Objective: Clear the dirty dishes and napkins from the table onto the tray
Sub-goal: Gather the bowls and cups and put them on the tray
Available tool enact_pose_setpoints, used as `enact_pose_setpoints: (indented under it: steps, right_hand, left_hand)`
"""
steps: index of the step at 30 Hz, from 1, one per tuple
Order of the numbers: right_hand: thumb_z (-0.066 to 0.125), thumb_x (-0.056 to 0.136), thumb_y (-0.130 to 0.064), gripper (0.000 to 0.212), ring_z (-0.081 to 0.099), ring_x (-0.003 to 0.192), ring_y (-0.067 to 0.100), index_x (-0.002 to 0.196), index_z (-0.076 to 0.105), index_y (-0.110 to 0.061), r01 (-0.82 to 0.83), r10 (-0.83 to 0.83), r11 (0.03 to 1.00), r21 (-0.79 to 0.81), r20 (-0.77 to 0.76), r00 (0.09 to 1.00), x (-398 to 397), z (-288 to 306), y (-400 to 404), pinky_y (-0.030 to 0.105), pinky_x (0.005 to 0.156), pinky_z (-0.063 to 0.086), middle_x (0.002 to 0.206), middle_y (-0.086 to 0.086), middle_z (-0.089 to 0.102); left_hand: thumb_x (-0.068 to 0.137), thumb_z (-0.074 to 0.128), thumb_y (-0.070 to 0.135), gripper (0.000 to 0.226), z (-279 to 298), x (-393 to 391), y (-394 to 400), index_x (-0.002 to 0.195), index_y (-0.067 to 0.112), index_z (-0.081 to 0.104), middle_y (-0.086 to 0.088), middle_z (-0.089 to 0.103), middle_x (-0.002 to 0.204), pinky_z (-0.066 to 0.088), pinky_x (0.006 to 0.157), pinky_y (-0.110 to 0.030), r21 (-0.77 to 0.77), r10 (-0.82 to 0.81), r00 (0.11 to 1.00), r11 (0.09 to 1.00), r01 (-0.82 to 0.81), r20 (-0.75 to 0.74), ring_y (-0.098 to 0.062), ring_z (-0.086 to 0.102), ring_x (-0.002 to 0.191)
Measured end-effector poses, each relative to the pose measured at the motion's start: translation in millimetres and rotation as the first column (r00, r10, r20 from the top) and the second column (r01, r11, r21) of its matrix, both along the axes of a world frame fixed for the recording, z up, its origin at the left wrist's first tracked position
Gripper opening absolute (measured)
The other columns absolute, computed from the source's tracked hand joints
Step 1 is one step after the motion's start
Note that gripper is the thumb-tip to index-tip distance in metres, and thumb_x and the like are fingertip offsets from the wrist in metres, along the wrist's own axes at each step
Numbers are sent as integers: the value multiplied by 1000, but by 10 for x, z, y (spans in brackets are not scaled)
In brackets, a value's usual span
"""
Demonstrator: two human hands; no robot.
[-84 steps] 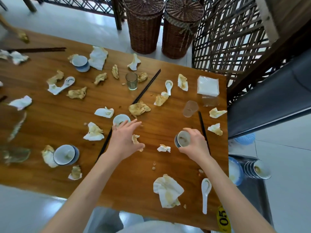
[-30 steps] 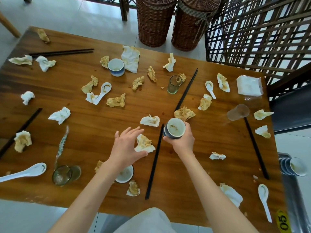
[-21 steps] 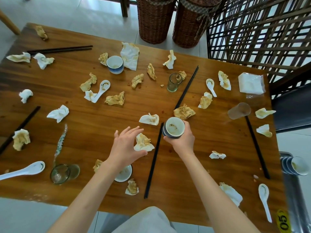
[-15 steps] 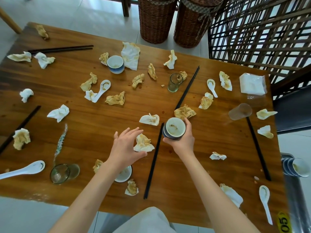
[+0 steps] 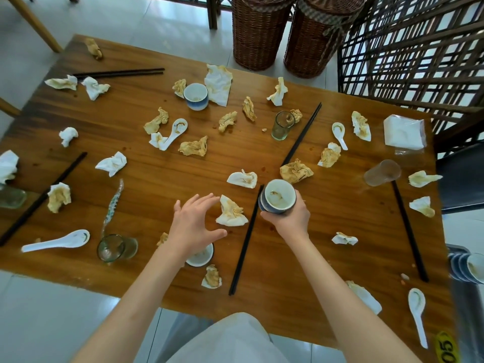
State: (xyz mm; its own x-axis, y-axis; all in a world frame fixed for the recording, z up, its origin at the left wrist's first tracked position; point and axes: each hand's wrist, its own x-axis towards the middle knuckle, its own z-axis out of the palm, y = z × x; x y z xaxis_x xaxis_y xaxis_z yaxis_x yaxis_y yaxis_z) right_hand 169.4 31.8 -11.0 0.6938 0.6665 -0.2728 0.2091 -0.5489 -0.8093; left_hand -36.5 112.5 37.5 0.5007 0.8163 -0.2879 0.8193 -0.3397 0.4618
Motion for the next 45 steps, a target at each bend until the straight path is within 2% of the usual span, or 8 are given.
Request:
enact_pose_setpoints:
  steps: [6,10,16,21,26,35,41,45]
  right_hand:
    - [92,52,-23,78,50,98,1,120,53,-26,-76,76,997,24,8,997,-174,171,-122,2,68,35,102,-20,55]
    - [92,51,-22,74,53,86,-10,113,52,-33,-69,69,996,50,2,998,-392,287,-218,-4,59,37,93,-31,52]
    - [91,51,-22,71,48,94,-23,106,51,-39,1,-1,998,59,3,1000,-759,361,-354,3,63,39,93,-31,55]
    - [91,51,-22,66,47,90,-27,96,49,-46,86,-86,995,58,-2,996,-1037,364,-463,3,65,38,90,-34,55]
    - [91,51,-23,71,53,88,-14,105,49,-42,117,-117,992,44,-14,993,-1187,353,-524,5,69,39,93,-33,54]
    - [91,50,-23,70,50,88,-22,102,49,-44,28,-28,999,42,-3,1000,-1067,476,-335,4,66,37,91,-33,55]
    - [91,51,-18,74,53,94,1,107,48,-40,-28,28,997,77,0,1000,-933,514,23,18,79,44,95,-31,54]
    - [92,51,-20,76,52,95,1,111,49,-38,-14,14,998,68,0,1000,-894,487,329,15,77,42,94,-31,53]
  left_hand:
    - [72,73,51,77,-75,-300,-254,139,32,39,9,35,149,3,114,-50,-22,44,998,999,-45,-42,-16,22,141]
    - [68,74,56,83,-213,-452,-345,139,33,38,9,36,148,4,113,-51,-52,-12,998,999,8,-66,-16,23,140]
    - [59,81,53,100,-405,-607,-284,143,34,29,8,38,147,6,113,-51,-86,-166,980,984,157,-110,-17,28,138]
    - [60,83,45,96,-468,-631,-256,139,33,31,7,49,137,9,113,-49,-65,-210,975,977,205,-70,-18,40,129]
    - [61,82,45,84,-492,-669,-306,130,30,37,8,56,124,15,113,-45,-33,-170,985,985,170,-21,-16,49,118]
    - [63,82,42,80,-408,-681,-118,129,27,39,7,56,120,16,113,-43,-16,-85,996,996,85,40,-15,49,115]
    - [60,84,41,81,-309,-638,305,128,28,41,8,57,118,19,112,-44,45,-35,996,998,32,78,-15,50,113]
    - [58,85,42,82,-239,-565,725,127,28,42,7,59,116,20,112,-45,77,-33,996,997,27,78,-15,52,112]
